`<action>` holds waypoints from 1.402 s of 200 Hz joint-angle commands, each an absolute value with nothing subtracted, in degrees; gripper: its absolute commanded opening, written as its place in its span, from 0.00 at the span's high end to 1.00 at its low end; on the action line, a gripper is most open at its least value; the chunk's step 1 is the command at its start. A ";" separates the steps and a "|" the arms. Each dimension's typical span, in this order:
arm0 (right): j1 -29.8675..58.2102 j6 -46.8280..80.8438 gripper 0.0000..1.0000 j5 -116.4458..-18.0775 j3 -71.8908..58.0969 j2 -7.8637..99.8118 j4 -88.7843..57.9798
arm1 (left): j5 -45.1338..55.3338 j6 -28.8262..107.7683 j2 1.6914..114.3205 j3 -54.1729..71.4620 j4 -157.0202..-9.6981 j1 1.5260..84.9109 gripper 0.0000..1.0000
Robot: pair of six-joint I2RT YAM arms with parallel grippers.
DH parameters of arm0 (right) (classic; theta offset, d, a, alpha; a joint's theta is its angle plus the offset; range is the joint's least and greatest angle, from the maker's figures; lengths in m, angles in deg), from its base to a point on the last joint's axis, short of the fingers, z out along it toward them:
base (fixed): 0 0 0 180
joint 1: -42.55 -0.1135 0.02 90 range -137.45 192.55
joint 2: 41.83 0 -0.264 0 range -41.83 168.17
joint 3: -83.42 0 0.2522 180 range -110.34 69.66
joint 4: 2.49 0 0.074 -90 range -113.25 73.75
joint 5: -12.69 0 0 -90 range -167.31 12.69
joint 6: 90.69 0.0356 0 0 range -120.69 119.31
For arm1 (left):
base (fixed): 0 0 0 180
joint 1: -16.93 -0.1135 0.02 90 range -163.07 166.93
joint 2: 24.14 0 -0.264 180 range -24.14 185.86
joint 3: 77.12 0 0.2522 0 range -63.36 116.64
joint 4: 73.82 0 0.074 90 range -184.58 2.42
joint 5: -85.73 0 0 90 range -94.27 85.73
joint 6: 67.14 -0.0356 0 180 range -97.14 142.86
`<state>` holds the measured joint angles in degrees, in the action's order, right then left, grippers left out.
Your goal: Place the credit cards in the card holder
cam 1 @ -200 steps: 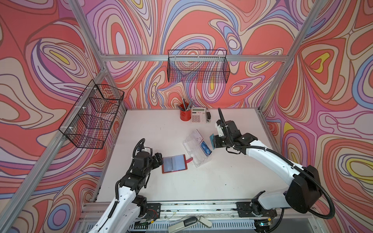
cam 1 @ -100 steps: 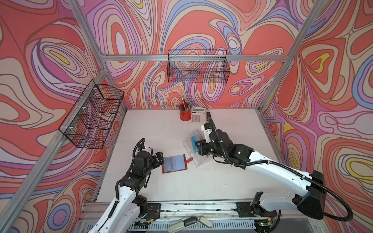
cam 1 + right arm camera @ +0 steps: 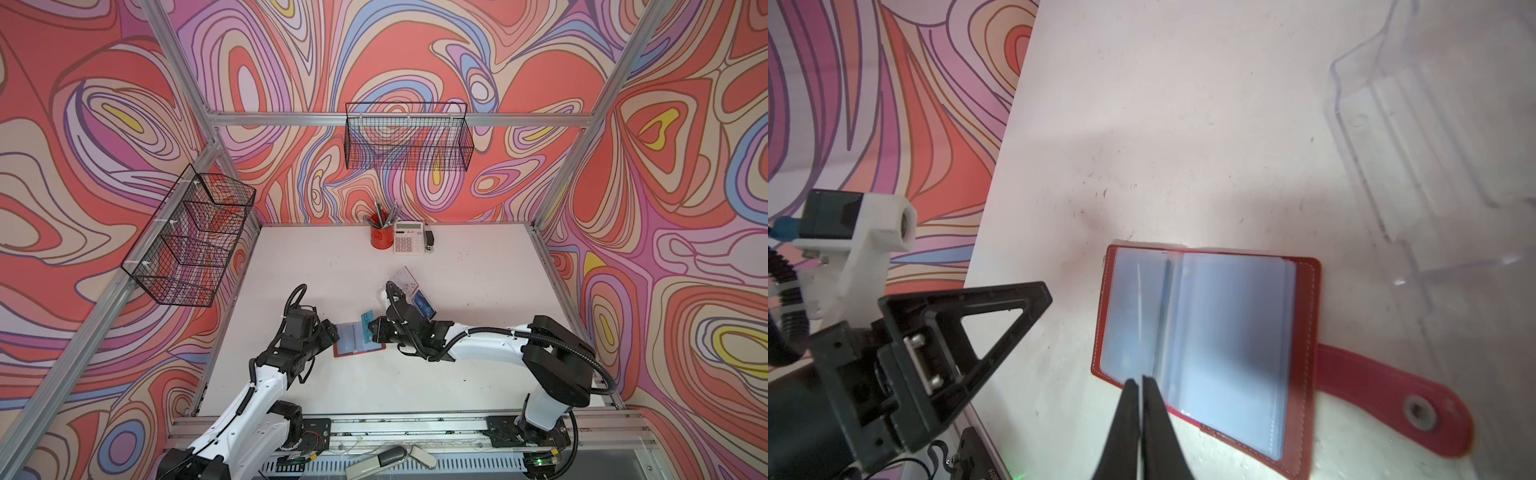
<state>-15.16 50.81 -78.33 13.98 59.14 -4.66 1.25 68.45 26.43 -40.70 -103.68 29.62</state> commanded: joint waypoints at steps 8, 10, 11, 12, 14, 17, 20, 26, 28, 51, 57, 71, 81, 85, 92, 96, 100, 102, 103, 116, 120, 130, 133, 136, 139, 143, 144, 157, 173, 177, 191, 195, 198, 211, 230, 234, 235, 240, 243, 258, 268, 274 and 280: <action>-15.03 54.14 1.00 -76.80 10.92 65.63 0.80 | 5.37 69.71 27.32 -42.18 -99.63 28.73 0.25; -15.08 54.26 1.00 -76.61 10.70 66.03 0.84 | 5.33 69.67 27.40 -42.11 -99.62 28.65 0.26; -15.05 54.31 1.00 -76.48 10.55 66.44 0.92 | 5.36 69.64 27.43 -42.10 -99.62 28.63 0.26; -15.08 54.32 1.00 -76.41 10.40 66.62 0.90 | 5.38 69.63 27.40 -42.09 -99.62 28.63 0.27; -15.05 54.32 1.00 -76.34 10.28 66.85 0.98 | 5.33 69.63 27.51 -42.13 -99.62 28.58 0.27; -15.02 54.46 1.00 -76.27 10.06 67.42 1.12 | 5.45 69.62 27.60 -42.10 -99.70 28.49 0.28; -15.01 54.59 1.00 -76.05 9.66 68.13 1.30 | 5.45 69.62 27.68 -42.09 -99.71 28.45 0.28; -14.96 54.66 1.00 -75.84 9.46 68.89 1.48 | 5.80 69.62 27.96 -42.10 -99.59 28.28 0.29; -14.98 54.68 1.00 -75.82 9.28 69.17 1.54 | 5.94 69.62 28.02 -42.13 -99.55 28.23 0.29; -14.44 54.89 1.00 -75.21 8.40 71.35 1.78 | 7.13 69.62 29.39 -42.17 -98.27 27.83 0.31; -14.28 55.04 1.00 -75.25 8.55 71.45 2.06 | 7.31 69.54 29.81 -42.10 -98.19 27.75 0.31; -14.22 55.48 1.00 -75.27 8.98 71.77 2.74 | 7.78 69.29 30.97 -41.79 -98.04 27.57 0.32; -14.18 55.60 1.00 -75.16 9.01 72.00 2.99 | 8.35 69.27 31.63 -41.71 -97.83 27.32 0.33; -14.20 55.72 1.00 -74.93 9.01 72.13 3.06 | 8.64 69.27 31.88 -41.68 -97.71 27.26 0.33; -14.13 55.89 1.00 -74.65 9.01 72.38 3.40 | 8.92 69.28 32.23 -41.71 -97.44 27.22 0.33; -14.10 56.12 1.00 -74.40 9.08 72.64 3.66 | 9.12 69.27 32.41 -41.73 -97.30 27.21 0.33; -14.14 56.19 1.00 -74.31 9.10 72.71 3.81 | 9.21 69.27 32.51 -41.73 -97.17 27.21 0.33; -14.21 56.40 1.00 -74.24 9.10 72.83 4.00 | 9.25 69.27 32.50 -41.73 -97.16 27.15 0.33; -14.17 56.46 1.00 -74.19 9.14 72.85 4.02 | 9.26 69.27 32.57 -41.73 -97.16 27.14 0.33; -14.20 57.10 1.00 -73.83 9.43 73.18 4.51 | 9.22 69.25 32.94 -41.74 -97.07 27.12 0.33; -14.19 57.41 1.00 -73.69 9.60 73.36 4.78 | 9.26 69.19 33.05 -41.73 -97.07 27.12 0.33; -14.22 58.02 1.00 -73.39 10.12 73.44 5.49 | 9.41 69.27 33.38 -41.74 -97.08 27.04 0.33; -14.20 58.08 1.00 -73.52 10.18 73.45 5.57 | 9.58 69.30 33.49 -41.75 -97.07 27.04 0.33; -14.21 58.35 1.00 -73.45 10.38 73.47 5.75 | 9.69 69.27 33.58 -41.74 -97.01 26.96 0.33; -14.22 58.41 1.00 -73.51 10.52 73.42 5.86 | 9.84 69.27 33.66 -41.73 -96.94 26.95 0.33; -14.22 58.66 1.00 -73.52 10.78 73.48 6.10 | 9.99 69.35 33.82 -41.73 -96.78 26.95 0.33; -14.22 58.69 1.00 -73.53 10.86 73.48 6.17 | 10.06 69.36 33.85 -41.73 -96.75 26.95 0.33; -14.20 59.74 1.00 -73.44 12.15 73.25 7.65 | 10.49 69.36 34.15 -41.82 -96.33 26.86 0.33; -14.22 60.66 1.00 -73.44 13.32 73.10 8.90 | 10.53 69.27 34.42 -41.74 -96.37 26.79 0.33; -14.21 60.92 1.00 -73.36 13.59 73.14 9.24 | 10.60 69.31 34.48 -41.82 -96.29 26.78 0.33; -14.16 61.51 1.00 -73.18 14.22 73.13 10.00 | 10.92 69.36 34.67 -41.86 -96.11 26.74 0.33; -14.14 61.58 1.00 -73.18 14.39 73.13 10.10 | 11.02 69.44 34.80 -41.82 -96.06 26.77 0.33; -14.17 61.62 1.00 -73.18 14.50 73.09 10.16 | 11.02 69.40 34.83 -41.82 -96.07 26.75 0.33; -14.13 61.42 1.00 -73.69 14.66 72.74 9.71 | 10.86 69.31 34.98 -41.78 -96.17 26.68 0.33; -14.15 60.77 1.00 -75.35 14.94 71.75 8.10 | 10.50 69.18 35.14 -41.59 -96.66 26.59 0.33; -14.17 60.79 1.00 -75.51 15.18 71.65 8.09 | 10.42 69.18 35.19 -41.60 -96.78 26.60 0.33; -14.17 60.79 1.00 -75.51 15.18 71.65 8.09 | 10.41 69.18 35.19 -41.63 -96.79 26.60 0.33; -14.14 60.80 1.00 -75.64 15.37 71.42 8.11 | 10.41 69.26 35.27 -41.55 -96.81 26.57 0.33; -14.16 60.76 1.00 -75.64 15.35 71.45 8.10 | 10.41 69.27 35.28 -41.57 -96.81 26.53 0.33; -14.17 60.83 1.00 -75.90 15.60 71.29 7.96 | 10.49 69.29 35.38 -41.58 -96.63 26.51 0.33; -14.22 60.61 1.00 -76.11 15.69 71.14 7.92 | 10.39 69.19 35.54 -41.55 -96.76 26.51 0.33; -14.22 60.66 1.00 -76.25 15.69 71.18 7.92 | 10.32 69.18 35.62 -41.50 -96.80 26.45 0.33; -14.13 60.68 1.00 -76.21 15.67 71.15 7.94 | 10.32 69.10 35.76 -41.41 -96.95 26.42 0.33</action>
